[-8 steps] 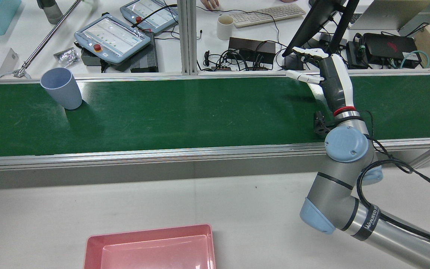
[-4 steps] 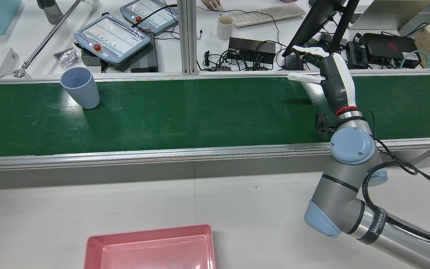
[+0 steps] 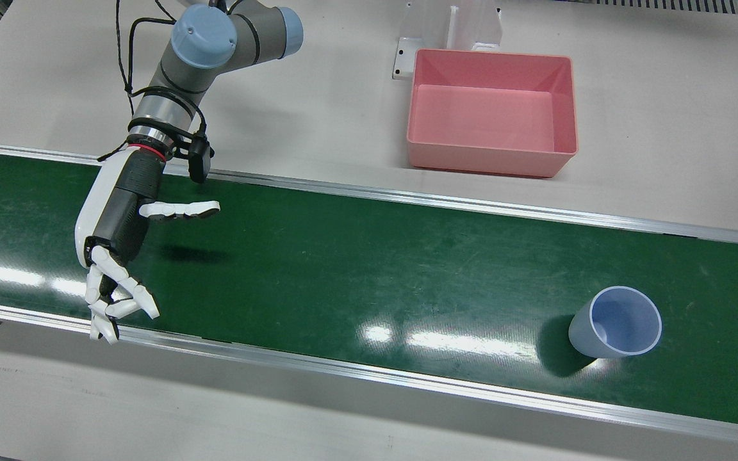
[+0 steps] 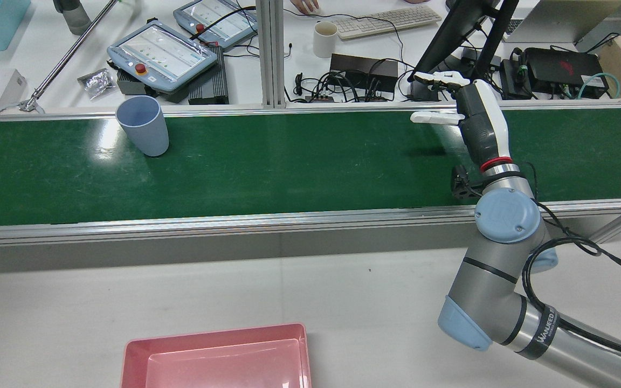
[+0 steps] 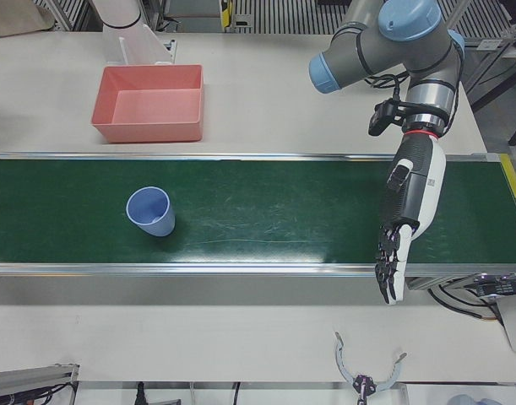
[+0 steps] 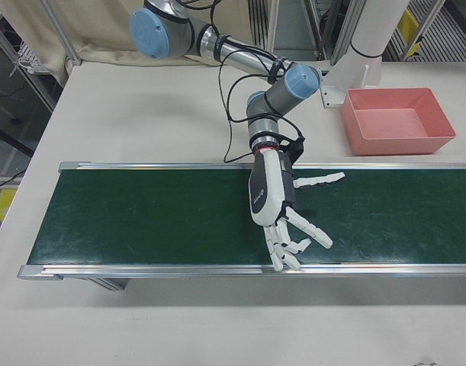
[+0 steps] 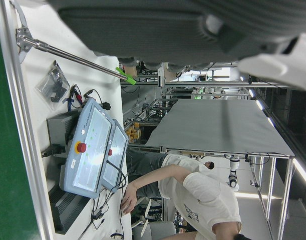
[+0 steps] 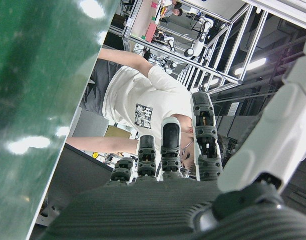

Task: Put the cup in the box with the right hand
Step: 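Hold the open right hand in the cup's path as it approaches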

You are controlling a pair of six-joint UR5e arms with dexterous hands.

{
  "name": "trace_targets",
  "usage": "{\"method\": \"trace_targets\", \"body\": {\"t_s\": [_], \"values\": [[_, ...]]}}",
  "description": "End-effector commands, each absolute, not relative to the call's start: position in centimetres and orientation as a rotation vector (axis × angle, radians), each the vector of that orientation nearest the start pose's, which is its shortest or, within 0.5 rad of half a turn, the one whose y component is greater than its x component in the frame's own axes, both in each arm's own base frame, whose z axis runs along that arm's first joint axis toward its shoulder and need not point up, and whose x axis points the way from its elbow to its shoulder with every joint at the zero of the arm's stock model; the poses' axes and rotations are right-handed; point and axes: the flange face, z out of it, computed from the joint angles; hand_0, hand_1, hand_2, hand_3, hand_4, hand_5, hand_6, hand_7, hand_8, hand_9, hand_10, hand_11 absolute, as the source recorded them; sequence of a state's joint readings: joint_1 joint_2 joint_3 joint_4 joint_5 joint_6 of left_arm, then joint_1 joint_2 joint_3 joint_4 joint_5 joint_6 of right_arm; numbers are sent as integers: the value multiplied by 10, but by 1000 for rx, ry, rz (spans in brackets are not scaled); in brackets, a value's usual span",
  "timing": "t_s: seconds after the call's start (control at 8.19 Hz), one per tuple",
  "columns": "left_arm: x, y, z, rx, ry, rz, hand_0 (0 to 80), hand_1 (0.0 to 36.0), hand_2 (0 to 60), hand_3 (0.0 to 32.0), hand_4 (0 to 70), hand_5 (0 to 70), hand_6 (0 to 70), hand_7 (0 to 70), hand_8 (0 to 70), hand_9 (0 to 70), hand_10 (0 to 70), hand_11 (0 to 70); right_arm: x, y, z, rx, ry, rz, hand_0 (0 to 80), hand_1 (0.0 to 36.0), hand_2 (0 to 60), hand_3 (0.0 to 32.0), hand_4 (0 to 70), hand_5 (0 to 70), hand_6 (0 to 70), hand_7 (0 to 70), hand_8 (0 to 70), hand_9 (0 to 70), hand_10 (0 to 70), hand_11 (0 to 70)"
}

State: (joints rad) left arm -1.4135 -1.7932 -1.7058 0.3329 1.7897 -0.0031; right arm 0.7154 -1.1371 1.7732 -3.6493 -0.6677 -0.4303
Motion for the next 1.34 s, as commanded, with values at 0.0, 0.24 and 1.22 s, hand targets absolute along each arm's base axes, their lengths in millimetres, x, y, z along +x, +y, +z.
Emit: {"method": "trace_targets", "body": {"t_s": [0.0, 0.24, 1.22], "values": [[-22, -571, 537, -387, 2040, -1991, 0, 0, 0, 0, 0, 0, 0, 0, 0, 0, 0, 0, -300, -529, 411, -466, 2420, -2269, 448, 35, 0, 0, 315, 20, 133, 620, 89, 236, 58, 87], [-23, -571, 537, -386, 2041, -1992, 0, 0, 0, 0, 0, 0, 0, 0, 0, 0, 0, 0, -304, -527, 413, -462, 2425, -2277, 450, 31, 0, 0, 330, 20, 136, 630, 91, 240, 64, 96], [-22, -571, 537, -387, 2040, -1991, 0, 0, 0, 0, 0, 0, 0, 0, 0, 0, 0, 0, -309, -531, 432, -506, 2406, -2326, 454, 22, 0, 0, 369, 19, 141, 653, 93, 246, 71, 105]]}}
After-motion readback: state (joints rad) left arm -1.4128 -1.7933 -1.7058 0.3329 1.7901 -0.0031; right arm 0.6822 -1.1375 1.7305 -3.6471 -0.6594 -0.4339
